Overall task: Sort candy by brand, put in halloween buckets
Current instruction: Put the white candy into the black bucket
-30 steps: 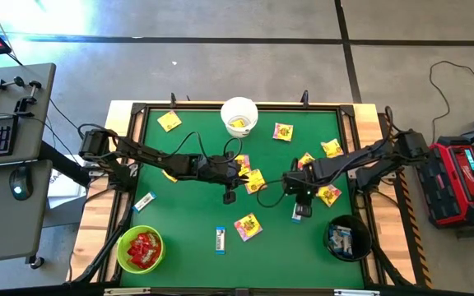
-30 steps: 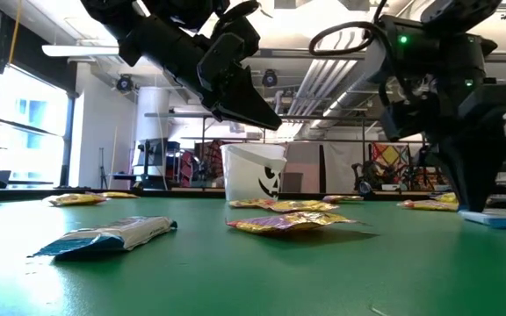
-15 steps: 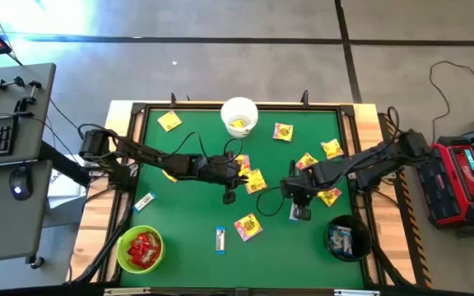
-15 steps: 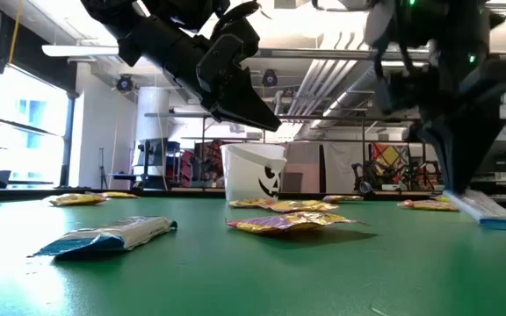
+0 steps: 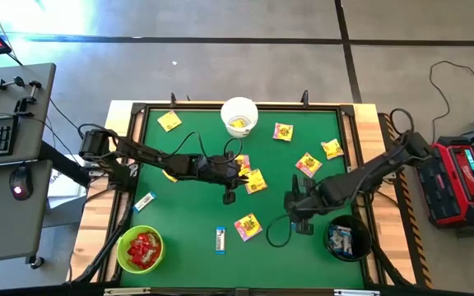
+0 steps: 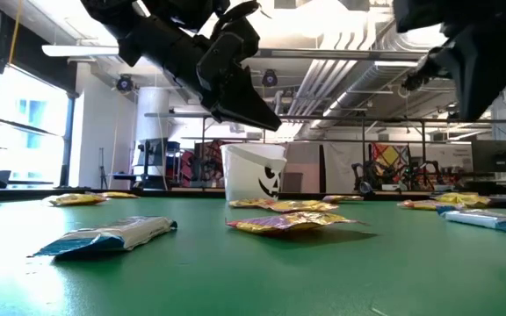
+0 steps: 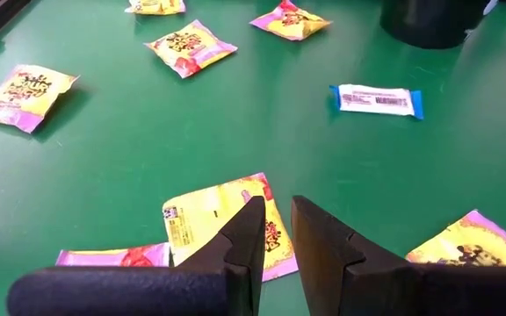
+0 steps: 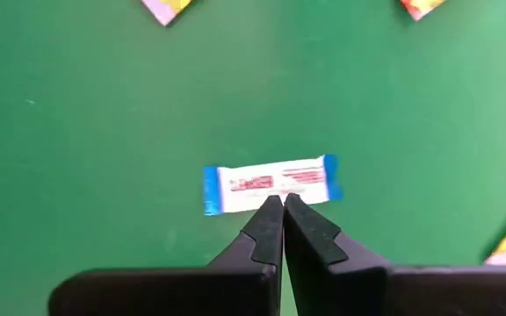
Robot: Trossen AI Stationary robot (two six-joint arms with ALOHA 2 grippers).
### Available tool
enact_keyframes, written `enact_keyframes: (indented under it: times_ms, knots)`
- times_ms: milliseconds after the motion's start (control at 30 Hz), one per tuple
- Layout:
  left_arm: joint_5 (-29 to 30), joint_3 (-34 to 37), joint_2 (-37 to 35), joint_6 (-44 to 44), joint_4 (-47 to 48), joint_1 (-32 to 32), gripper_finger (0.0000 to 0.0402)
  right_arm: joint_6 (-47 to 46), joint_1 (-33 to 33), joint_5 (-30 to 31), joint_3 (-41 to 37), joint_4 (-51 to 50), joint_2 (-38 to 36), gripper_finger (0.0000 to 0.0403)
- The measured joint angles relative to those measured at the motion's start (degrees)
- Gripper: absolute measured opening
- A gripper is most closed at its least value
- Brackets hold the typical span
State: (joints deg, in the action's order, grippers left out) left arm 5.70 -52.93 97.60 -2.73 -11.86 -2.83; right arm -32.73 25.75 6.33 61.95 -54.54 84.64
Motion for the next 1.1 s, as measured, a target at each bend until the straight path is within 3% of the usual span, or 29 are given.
enact_keyframes:
  times_ms: [400, 733, 1100]
  knots:
    - [-7.4, -2.7, 4.2, -5.1, -6.0, 0.3, 0.0044, -13.9, 7.9, 4.3, -11.9, 9.4, 0.0, 0.0000]
    - [-16.6, -16.2, 16.5, -13.6, -2.0, 1.7, 0.0022, -9.0, 8.0, 8.3, -17.3, 16.4, 0.0, 0.0000]
    - [-19.5, -28.2, 25.8, -14.7, 3.0, 1.6, 0.0082, -5.5, 7.4, 8.0, -23.1, 26.2, 0.0, 0.0000]
